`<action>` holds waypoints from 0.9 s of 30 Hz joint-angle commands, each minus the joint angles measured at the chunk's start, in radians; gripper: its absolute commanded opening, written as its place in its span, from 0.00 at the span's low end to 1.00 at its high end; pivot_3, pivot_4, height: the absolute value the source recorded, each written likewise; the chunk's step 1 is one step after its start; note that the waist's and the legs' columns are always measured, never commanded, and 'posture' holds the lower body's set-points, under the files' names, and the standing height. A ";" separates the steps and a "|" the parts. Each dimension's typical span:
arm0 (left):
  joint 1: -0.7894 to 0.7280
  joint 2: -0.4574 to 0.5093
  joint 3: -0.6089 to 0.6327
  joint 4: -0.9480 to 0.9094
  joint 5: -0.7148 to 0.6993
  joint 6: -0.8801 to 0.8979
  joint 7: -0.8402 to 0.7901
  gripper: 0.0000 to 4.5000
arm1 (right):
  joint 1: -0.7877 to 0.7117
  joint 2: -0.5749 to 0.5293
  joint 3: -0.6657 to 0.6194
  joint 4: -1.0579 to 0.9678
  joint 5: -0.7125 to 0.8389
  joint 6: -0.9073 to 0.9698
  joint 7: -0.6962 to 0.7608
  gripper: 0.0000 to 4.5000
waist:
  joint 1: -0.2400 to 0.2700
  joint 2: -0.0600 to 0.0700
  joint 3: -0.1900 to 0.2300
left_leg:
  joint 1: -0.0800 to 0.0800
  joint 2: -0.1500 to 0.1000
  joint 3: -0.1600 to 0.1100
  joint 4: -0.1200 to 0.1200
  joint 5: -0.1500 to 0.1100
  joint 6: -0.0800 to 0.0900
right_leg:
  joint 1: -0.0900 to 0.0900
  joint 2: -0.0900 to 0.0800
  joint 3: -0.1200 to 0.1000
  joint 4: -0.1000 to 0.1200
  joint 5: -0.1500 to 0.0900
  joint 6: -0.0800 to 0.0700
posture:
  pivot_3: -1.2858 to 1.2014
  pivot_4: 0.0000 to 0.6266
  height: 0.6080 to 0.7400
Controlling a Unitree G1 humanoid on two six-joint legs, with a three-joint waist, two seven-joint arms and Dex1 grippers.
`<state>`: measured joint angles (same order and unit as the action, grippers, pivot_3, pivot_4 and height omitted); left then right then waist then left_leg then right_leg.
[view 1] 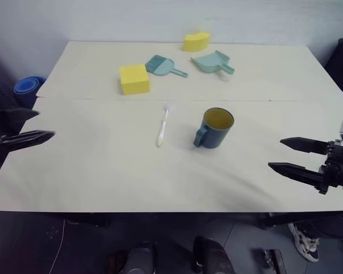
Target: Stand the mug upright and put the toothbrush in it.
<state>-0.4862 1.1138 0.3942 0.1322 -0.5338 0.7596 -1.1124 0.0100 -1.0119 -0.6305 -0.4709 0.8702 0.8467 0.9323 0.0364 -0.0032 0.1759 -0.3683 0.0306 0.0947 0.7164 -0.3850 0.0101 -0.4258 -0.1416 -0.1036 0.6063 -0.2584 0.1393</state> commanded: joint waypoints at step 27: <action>-0.899 -0.897 -0.484 1.054 0.449 -0.034 0.705 1.00 | 0.240 0.067 -0.228 -0.473 0.396 0.002 -0.430 0.99 | -0.006 -0.009 0.000 | -0.002 -0.001 0.001 0.000 0.001 0.002 | 0.000 0.000 -0.001 -0.005 0.001 0.001 | 0.52 0.24 1.00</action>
<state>-1.3669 0.2306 -0.1167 1.1477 -0.0970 0.7390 -0.4302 0.2359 -0.9190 -0.8096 -0.9119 1.2376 0.8738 0.5080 0.0302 -0.0126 0.1763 -0.3700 0.0300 0.0960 0.7166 -0.3842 0.0116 -0.4253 -0.1415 -0.1045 0.6012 -0.2578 0.1404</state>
